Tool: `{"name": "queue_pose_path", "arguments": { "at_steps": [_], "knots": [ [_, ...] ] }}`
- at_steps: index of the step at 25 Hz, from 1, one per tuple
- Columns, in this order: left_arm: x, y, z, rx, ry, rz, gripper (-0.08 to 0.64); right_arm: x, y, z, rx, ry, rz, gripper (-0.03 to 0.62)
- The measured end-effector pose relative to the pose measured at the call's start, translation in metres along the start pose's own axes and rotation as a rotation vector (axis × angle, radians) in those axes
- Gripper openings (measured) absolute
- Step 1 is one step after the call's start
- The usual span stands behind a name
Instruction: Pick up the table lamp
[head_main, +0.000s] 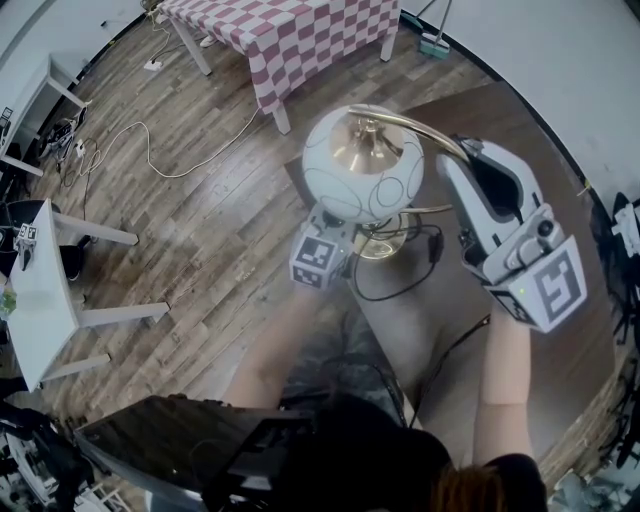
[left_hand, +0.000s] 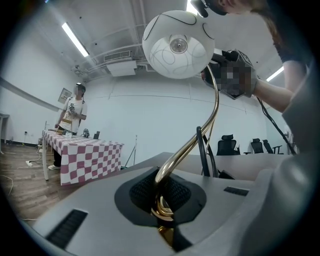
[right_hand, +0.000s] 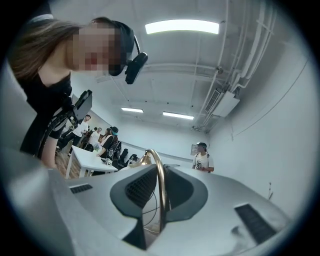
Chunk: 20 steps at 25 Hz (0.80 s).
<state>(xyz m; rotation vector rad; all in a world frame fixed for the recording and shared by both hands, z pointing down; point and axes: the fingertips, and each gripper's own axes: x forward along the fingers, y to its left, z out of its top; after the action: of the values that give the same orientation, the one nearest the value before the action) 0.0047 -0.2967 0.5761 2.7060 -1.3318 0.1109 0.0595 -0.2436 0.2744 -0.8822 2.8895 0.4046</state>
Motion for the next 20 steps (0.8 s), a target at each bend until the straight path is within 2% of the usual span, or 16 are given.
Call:
{"name": "queue_pose_path", "arguments": {
  "at_steps": [6, 12, 20],
  "knots": [
    [0.002, -0.003, 0.009, 0.018, -0.023, -0.034, -0.002, 0.000, -0.001, 0.004, -0.012, -0.027, -0.007, 0.048],
    [0.003, -0.004, 0.011, 0.049, -0.004, -0.020, -0.002, -0.002, 0.001, 0.004, 0.002, -0.028, -0.005, 0.046],
    [0.008, -0.004, 0.016, 0.039, 0.004, -0.007, 0.000, -0.011, -0.002, 0.008, 0.008, -0.041, -0.027, 0.044]
  ]
}}
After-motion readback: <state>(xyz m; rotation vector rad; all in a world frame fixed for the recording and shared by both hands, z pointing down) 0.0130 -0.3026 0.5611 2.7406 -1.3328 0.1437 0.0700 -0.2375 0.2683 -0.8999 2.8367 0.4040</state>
